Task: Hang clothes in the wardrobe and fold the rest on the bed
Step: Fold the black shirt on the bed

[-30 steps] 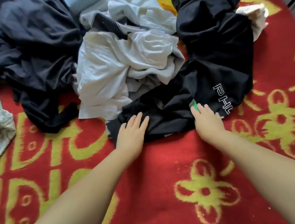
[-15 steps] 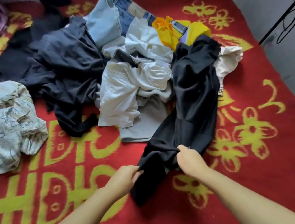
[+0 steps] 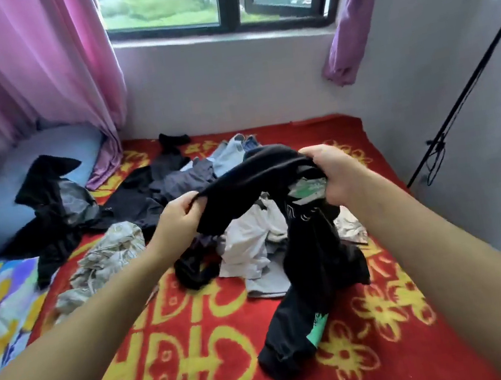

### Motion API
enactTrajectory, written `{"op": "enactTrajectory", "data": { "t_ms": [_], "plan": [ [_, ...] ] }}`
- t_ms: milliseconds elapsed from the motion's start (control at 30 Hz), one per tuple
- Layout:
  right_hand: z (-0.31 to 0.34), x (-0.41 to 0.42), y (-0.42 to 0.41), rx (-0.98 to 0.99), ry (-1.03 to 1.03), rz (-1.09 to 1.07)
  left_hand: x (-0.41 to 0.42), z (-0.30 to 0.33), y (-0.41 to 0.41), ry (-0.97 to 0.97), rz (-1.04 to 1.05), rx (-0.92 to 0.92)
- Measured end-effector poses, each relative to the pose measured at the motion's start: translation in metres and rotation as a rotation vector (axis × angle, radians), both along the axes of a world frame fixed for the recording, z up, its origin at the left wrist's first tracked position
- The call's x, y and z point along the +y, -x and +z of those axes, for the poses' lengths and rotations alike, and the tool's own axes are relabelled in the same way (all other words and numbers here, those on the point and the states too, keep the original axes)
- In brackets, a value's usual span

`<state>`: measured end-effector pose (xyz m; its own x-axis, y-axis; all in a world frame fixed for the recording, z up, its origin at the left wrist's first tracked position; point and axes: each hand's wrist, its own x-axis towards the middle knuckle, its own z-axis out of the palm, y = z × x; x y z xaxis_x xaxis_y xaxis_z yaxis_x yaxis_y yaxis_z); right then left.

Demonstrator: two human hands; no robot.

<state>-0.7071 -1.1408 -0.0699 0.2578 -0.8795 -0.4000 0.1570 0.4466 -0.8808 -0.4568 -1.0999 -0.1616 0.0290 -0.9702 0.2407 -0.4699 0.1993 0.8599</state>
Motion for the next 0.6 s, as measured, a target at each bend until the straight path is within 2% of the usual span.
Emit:
{"op": "enactTrajectory", "data": {
  "t_ms": [100,133,200,300,367,500,533,600],
  "plan": [
    [0.063,0.020,-0.012,-0.225,0.075,0.037,0.011,0.051,0.013,0.041,-0.108,0.238],
    [0.077,0.025,-0.014,-0.279,0.098,0.025,0.018,0.062,0.020,0.013,-0.166,0.262],
    [0.096,0.037,-0.015,-0.337,0.109,-0.041,0.034,0.062,0.035,-0.124,-0.240,0.184],
    [0.108,0.052,-0.014,-0.288,0.079,-0.181,0.069,0.035,0.060,-0.377,-0.387,0.092],
    [0.106,0.055,-0.009,-0.372,0.006,-0.292,0.084,0.011,0.071,-0.456,-0.469,0.035],
    [0.086,0.067,0.009,-0.688,-0.028,-0.315,0.094,-0.005,0.073,-0.302,-0.233,0.036],
    [0.075,0.068,0.016,-0.655,0.010,-0.334,0.093,-0.002,0.072,-0.274,-0.201,0.077],
    [0.045,0.075,0.027,-0.281,0.138,-0.300,0.090,0.007,0.072,-0.252,-0.177,0.194]
  ]
}}
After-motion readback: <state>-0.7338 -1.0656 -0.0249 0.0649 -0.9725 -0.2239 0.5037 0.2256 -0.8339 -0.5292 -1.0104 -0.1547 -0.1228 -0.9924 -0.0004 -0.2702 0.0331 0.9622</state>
